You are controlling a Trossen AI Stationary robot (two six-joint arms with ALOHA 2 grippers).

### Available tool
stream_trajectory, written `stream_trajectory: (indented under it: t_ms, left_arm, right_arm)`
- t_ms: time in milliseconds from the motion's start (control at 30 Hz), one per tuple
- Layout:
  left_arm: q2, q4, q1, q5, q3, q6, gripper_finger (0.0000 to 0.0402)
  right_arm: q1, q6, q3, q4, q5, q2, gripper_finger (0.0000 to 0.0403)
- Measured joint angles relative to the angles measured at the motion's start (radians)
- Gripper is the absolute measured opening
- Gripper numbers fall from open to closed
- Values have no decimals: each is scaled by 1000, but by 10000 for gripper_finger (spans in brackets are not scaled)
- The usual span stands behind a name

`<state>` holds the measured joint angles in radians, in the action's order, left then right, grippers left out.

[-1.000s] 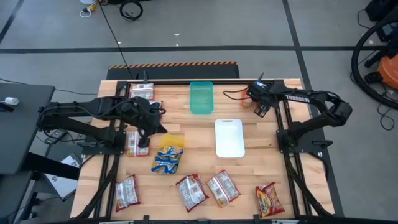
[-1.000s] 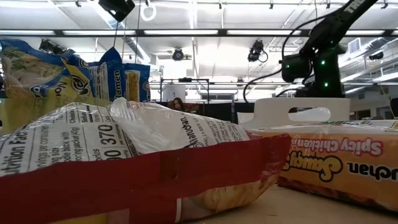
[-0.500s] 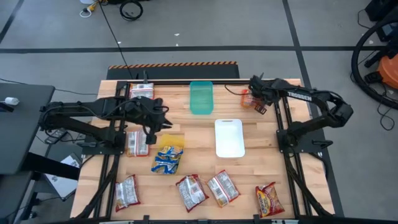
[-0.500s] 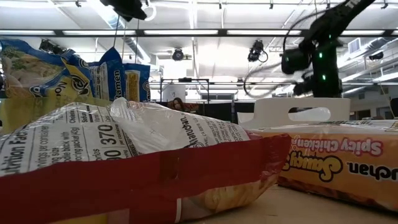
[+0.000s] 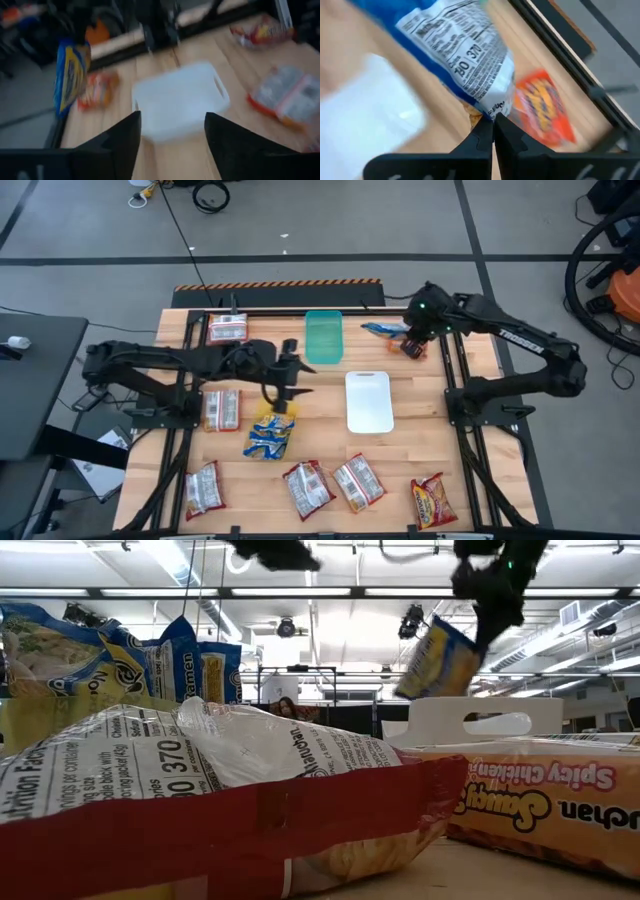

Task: Sort Maruchan noodles
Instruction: Put the blue noodle pack into the yellow bin

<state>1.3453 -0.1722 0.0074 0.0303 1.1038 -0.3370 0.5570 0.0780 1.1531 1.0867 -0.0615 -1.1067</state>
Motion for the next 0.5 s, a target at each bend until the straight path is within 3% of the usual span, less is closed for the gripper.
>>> stream_trajectory:
  t_ms: [200,500]
  left_arm:
    - [109,334,21,4,0,-110,257]
    - [257,545,37,0,0,-163,263]
  right_arm:
    - [-163,101,28,-94,35,-19,8]
    - [-335,140,27,-265,89,-92,8]
